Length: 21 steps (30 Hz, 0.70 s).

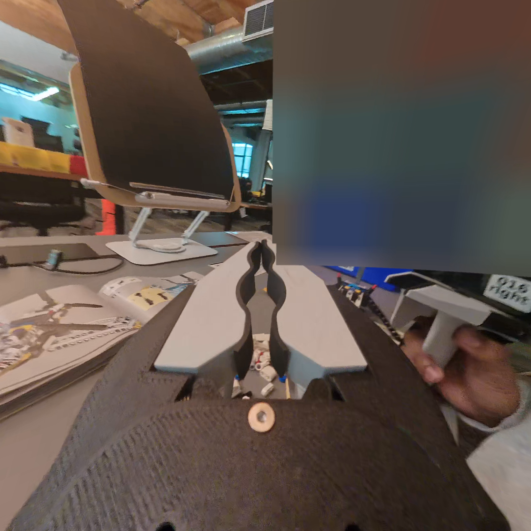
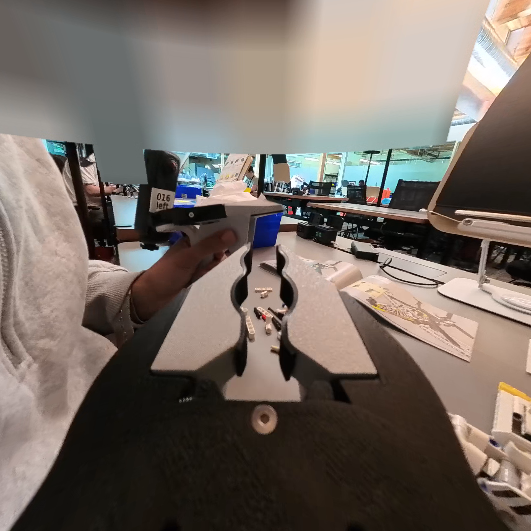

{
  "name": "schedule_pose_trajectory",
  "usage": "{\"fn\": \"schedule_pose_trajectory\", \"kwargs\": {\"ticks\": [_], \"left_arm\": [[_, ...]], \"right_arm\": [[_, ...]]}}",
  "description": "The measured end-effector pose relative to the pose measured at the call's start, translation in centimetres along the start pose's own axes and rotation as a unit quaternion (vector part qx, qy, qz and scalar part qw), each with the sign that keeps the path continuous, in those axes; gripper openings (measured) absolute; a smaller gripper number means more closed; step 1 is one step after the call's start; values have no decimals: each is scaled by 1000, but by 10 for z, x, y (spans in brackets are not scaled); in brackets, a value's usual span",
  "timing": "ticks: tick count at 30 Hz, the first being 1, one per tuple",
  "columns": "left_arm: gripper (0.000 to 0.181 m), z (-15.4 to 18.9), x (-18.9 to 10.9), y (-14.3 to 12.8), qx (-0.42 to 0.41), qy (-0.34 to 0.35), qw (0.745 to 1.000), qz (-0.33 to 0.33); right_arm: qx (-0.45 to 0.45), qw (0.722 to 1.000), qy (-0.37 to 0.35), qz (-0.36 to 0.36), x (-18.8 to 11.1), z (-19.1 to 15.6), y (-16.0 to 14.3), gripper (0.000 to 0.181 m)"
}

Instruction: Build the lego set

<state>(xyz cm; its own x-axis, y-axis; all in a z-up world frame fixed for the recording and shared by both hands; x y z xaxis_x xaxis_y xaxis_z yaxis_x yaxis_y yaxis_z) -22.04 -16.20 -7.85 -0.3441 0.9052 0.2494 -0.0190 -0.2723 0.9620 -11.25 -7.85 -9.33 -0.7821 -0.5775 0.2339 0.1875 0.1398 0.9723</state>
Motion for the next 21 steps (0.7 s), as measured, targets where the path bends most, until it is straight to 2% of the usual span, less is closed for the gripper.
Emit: {"fn": "schedule_pose_trajectory", "kwargs": {"ticks": [3,5,8,11,14,17,21], "left_arm": [[0,1,0,0,40,15,999,5],[0,-3,-1,0,44,23,999,14],[0,-5,-3,2,-9,1,1000,23],[0,-6,-1,-3,-53,-21,998,10],[0,-1,2,-7,-57,-40,998,-7],[0,9,6,-12,-56,-76,995,-23],[0,22,7,-15,-53,-119,991,-30]], "right_arm": [[17,1000,-1,2,-2,2,4,20],[62,998,4,-10,-3,4,7,32],[118,989,20,-91,-9,5,-1,47],[83,978,-30,-187,-27,18,-13,49],[56,953,-71,-288,-56,32,-23,50],[60,913,-95,-391,-86,41,-41,54],[65,879,-110,-460,-111,43,-63,54]]}}
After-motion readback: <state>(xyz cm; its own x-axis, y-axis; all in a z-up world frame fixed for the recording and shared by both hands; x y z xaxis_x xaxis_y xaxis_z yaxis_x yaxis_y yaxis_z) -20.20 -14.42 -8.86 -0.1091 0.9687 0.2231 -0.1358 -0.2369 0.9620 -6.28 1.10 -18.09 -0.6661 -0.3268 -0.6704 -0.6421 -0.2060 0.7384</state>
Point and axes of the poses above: each gripper's, where its closed fingertips meet, x out along the fingers, y out of its top, z = x × y across the jaws, the point moved 3 cm from there along -x, back along the fingers, and after that the axes turned 4 degrees about x, right-handed, at the moved point
